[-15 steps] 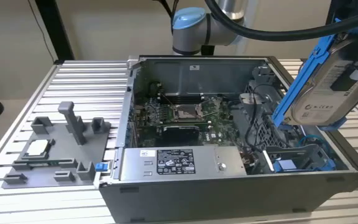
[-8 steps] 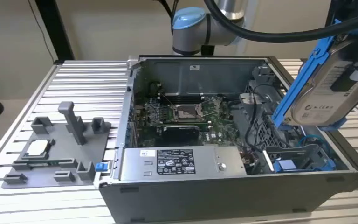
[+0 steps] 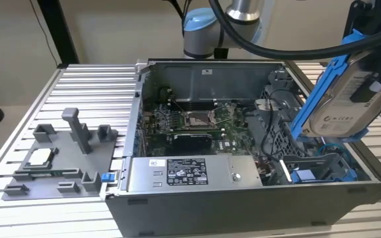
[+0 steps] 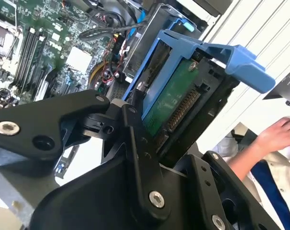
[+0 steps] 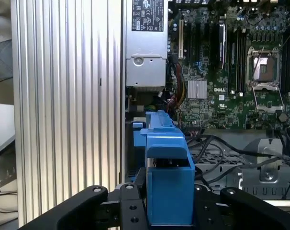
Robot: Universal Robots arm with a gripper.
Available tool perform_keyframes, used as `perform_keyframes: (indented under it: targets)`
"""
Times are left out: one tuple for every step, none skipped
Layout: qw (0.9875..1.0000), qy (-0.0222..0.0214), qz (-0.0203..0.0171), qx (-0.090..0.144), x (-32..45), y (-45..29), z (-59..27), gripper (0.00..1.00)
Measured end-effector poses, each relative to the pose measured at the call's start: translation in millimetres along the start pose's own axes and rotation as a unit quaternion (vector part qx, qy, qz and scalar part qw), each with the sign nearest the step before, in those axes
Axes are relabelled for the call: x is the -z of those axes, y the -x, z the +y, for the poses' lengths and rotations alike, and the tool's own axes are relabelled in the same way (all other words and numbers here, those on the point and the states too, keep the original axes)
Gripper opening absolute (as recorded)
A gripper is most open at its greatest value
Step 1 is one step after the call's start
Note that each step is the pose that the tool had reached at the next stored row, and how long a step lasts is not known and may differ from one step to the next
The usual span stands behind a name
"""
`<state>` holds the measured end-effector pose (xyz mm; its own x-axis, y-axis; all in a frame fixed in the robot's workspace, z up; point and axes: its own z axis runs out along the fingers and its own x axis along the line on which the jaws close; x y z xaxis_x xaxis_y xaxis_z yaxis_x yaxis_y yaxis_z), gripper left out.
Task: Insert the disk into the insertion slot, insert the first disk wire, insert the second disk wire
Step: 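Insert the disk into the insertion slot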
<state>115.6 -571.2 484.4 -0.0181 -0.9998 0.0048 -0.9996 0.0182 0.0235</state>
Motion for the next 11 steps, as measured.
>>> perform_keyframes:
  targets:
    - [1.0000, -0.0006, 0.0000, 0.000, -1.0, 0.0, -0.1, 0.00]
    - [1.0000, -0.0010, 0.0000, 0.000, -2.1, 0.0, -0.3, 0.00]
    - [1.0000, -0.0013, 0.0002, 0.000, -2.9, 0.0, -0.6, 0.00]
    - [1.0000, -0.0016, 0.0001, 0.000, -4.0, 0.1, -1.1, 0.00]
    - [1.0000, -0.0018, 0.0001, 0.000, -5.2, 0.0, -1.7, 0.00]
    - [1.0000, -0.0020, 0.0000, 0.000, -6.6, -0.1, -2.3, 0.00]
    - [1.0000, -0.0021, 0.0000, 0.000, -7.9, -0.4, -3.0, 0.00]
    - [1.0000, -0.0023, -0.0001, 0.000, -9.3, -0.5, -3.6, 0.00]
    - [1.0000, -0.0025, 0.0000, 0.000, -10.7, -0.7, -4.2, 0.00]
    - [1.0000, -0.0027, 0.0001, 0.000, -12.1, -0.8, -4.9, 0.00]
    - [1.0000, -0.0029, 0.0000, 0.000, -13.6, -1.0, -5.5, 0.00]
